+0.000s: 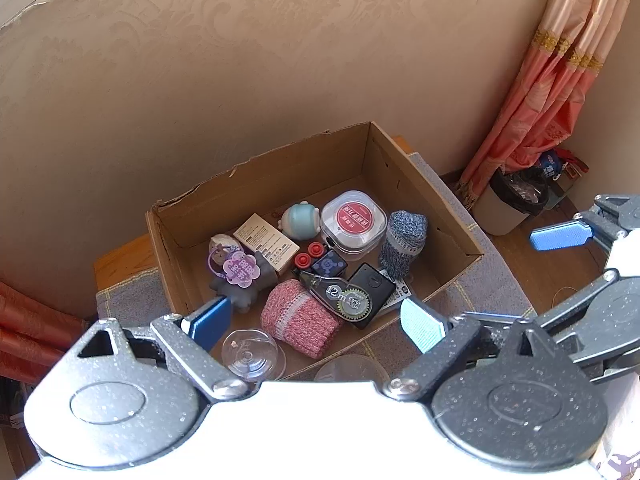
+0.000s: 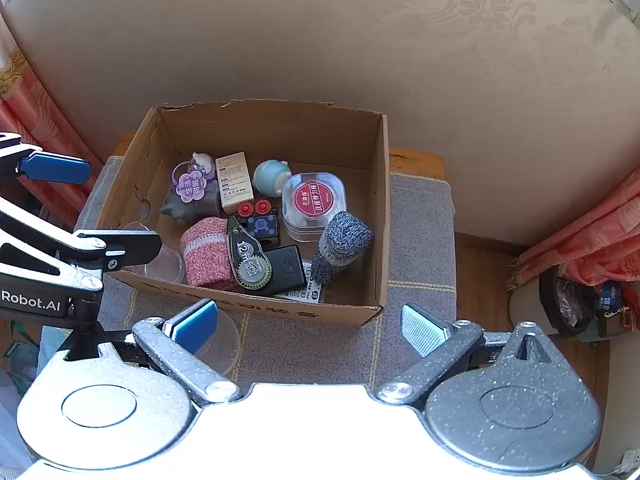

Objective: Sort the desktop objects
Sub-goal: 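Move the right tool toward the clear round plastic lid on the table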

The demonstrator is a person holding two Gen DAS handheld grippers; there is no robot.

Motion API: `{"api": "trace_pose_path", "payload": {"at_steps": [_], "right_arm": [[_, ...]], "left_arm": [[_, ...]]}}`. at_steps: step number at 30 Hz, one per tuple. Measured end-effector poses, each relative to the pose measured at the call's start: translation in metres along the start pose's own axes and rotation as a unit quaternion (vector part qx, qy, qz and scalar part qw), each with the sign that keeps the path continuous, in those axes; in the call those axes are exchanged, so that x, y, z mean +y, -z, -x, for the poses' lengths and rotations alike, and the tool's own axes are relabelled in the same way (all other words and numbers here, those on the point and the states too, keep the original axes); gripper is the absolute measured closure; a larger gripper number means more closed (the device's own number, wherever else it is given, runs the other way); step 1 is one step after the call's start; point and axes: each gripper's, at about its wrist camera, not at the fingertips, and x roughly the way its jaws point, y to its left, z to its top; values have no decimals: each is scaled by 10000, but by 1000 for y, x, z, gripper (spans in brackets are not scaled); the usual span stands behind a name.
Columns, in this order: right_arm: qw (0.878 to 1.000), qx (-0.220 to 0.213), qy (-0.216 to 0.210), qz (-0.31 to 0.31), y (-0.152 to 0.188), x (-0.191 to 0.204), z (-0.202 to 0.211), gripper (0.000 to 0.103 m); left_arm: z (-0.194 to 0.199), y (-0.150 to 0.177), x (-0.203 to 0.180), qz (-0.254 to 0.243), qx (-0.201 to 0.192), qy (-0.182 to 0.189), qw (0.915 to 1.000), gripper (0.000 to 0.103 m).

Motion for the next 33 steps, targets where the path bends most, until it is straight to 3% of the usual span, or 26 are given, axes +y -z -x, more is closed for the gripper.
{"api": "trace_pose_path", "payload": {"at_steps": [11, 21, 33], "right_arm": [[9996, 4, -198, 180, 11, 15, 2, 3], [9983, -44, -292, 500, 26, 41, -7, 3], [9945, 443, -676, 665, 47, 75, -56, 1]], "left_arm": [[13, 24, 9, 299, 14, -47, 9995, 11], [28, 65, 33, 611, 109, -215, 9978, 11], [32, 107, 61, 1065, 212, -310, 9936, 11]]}}
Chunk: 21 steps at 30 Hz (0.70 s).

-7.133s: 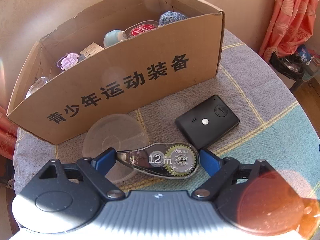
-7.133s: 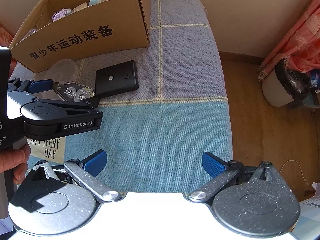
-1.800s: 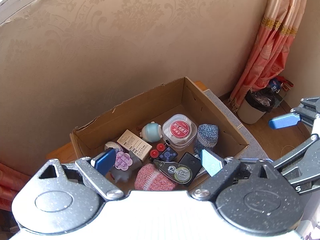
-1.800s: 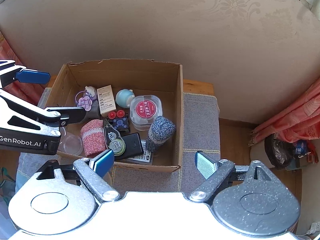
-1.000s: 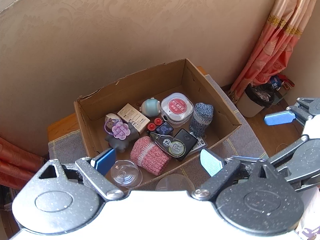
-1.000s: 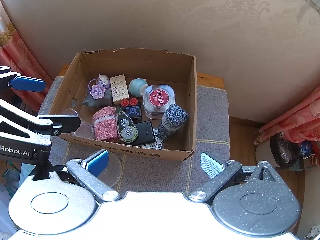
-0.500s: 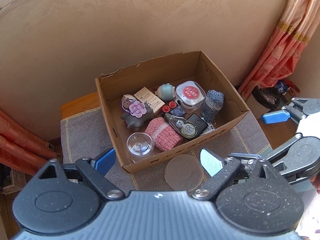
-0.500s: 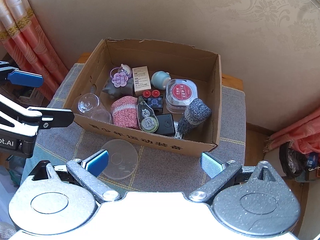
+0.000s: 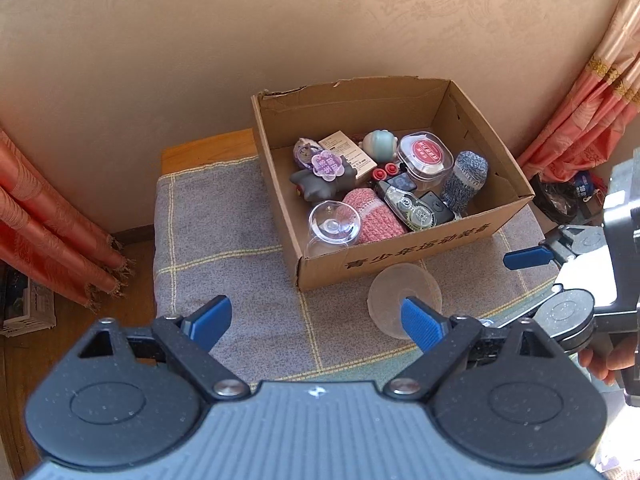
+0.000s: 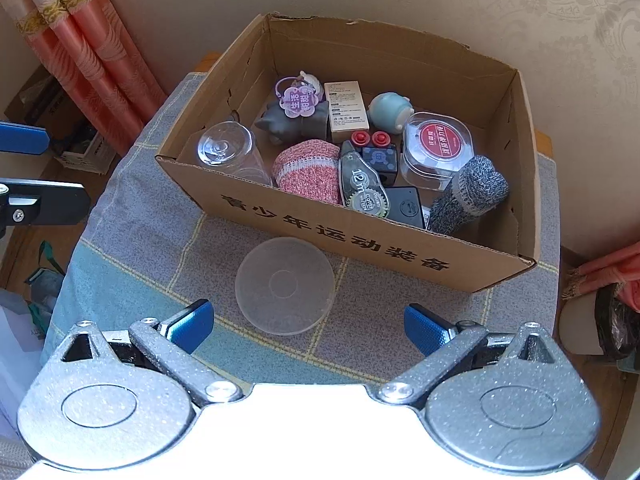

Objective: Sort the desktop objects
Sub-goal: 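Move the right tool toward the clear round plastic lid on the table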

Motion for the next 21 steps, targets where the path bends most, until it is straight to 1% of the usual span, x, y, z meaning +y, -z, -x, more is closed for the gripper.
{"api": "trace_pose_path", "payload": {"at_steps": [2, 7, 13, 21], "right_arm": [[10000, 11, -33, 27, 4, 4, -13, 0], [9995, 87, 8, 319, 10, 17, -37, 0], [9978, 218, 130, 606, 14, 32, -67, 0], [9975, 302, 187, 615, 13, 35, -96, 0]], "left_arm": [[-2, 6, 5, 49, 22, 23, 10000, 11], [-8, 14, 12, 184, 106, 49, 9998, 11], [-16, 19, 20, 395, 143, 57, 9991, 11], [-27, 29, 33, 701, 266, 51, 9972, 11]]}}
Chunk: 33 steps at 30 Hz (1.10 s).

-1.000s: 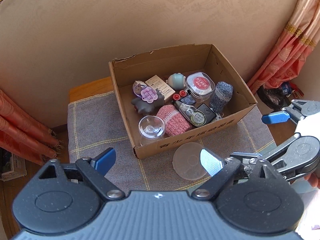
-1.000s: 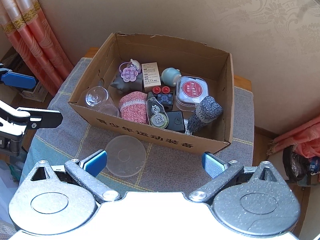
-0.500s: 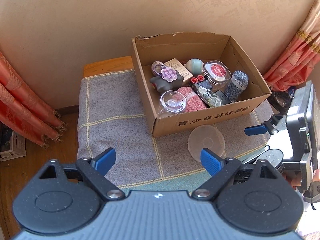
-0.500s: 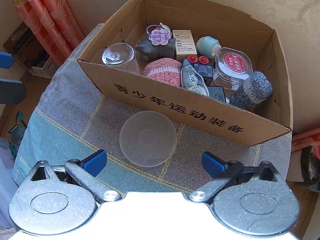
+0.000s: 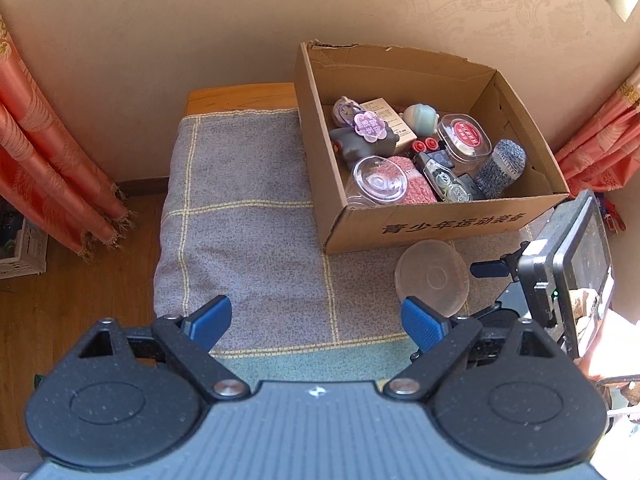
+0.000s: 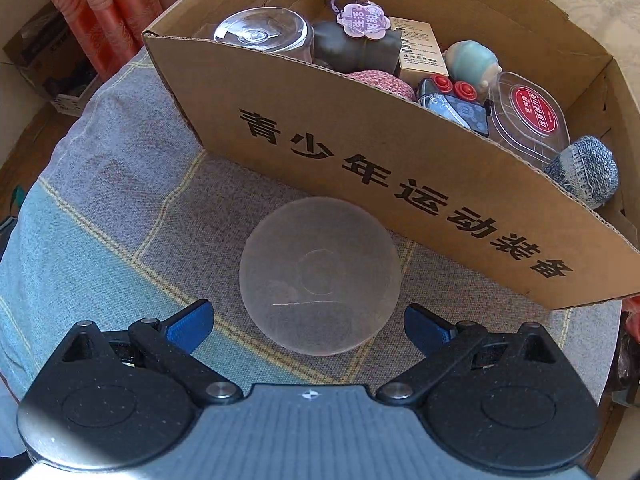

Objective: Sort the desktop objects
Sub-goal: 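Move the right tool toward the clear round plastic lid on the table, then grasp the clear round plastic lid by its rim with the right tool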

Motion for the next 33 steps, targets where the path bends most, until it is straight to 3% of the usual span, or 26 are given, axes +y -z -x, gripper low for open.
{"api": "trace_pose_path", "payload": {"at_steps": [11, 28, 33], "right_arm": [[9999, 47, 74, 57, -11, 1, -18, 0], [9995, 244, 125, -172, -23, -1, -20, 0], [9994, 283, 134, -126, -25, -2, -15, 10]], "left_arm": [[-10, -5, 10, 240, 37, 42, 9997, 11], [-15, -10, 10, 201, 141, 42, 9997, 11], [-14, -11, 6, 103, 156, -35, 9998, 11]]}}
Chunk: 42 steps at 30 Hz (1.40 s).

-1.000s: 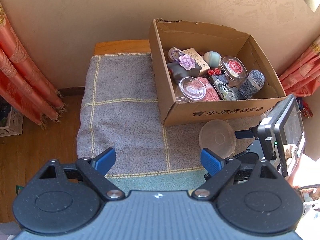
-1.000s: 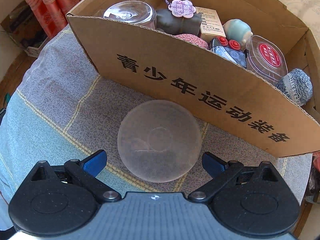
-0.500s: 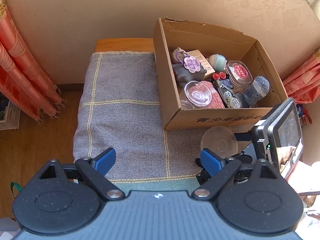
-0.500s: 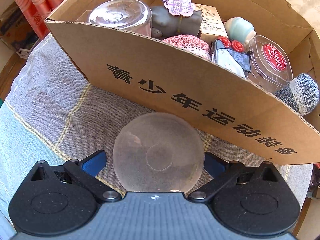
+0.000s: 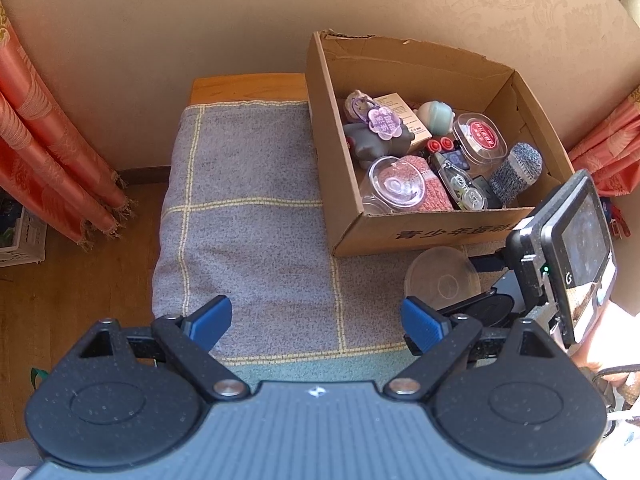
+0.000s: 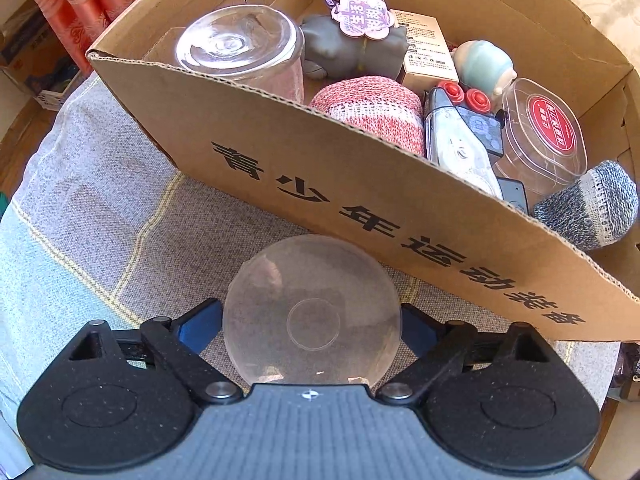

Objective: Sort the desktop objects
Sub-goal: 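Grasp the clear round plastic lid by its rim with the right tool, then carry the lid over the cardboard box and open the right tool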

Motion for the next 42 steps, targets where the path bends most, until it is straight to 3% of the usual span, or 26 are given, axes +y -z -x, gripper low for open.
{"api": "trace_pose_path", "payload": {"at_steps": [9, 23, 35, 42], "right_arm": [[9999, 37, -85, -76, 9, -1, 22, 11], [9993, -216, -119, -286, 18, -12, 99, 11], [9962, -666, 65, -564, -3, -35, 156, 11], [9945, -794, 256, -630, -9, -53, 168, 11]], "left_arm": [[11, 0, -13, -318, -161, -164, 9992, 11], [35, -3, -22, -447, -400, -213, 9980, 11], [47, -9, -24, -507, -536, -298, 9968, 11], [52, -15, -27, -597, -737, -415, 9946, 11]]}}
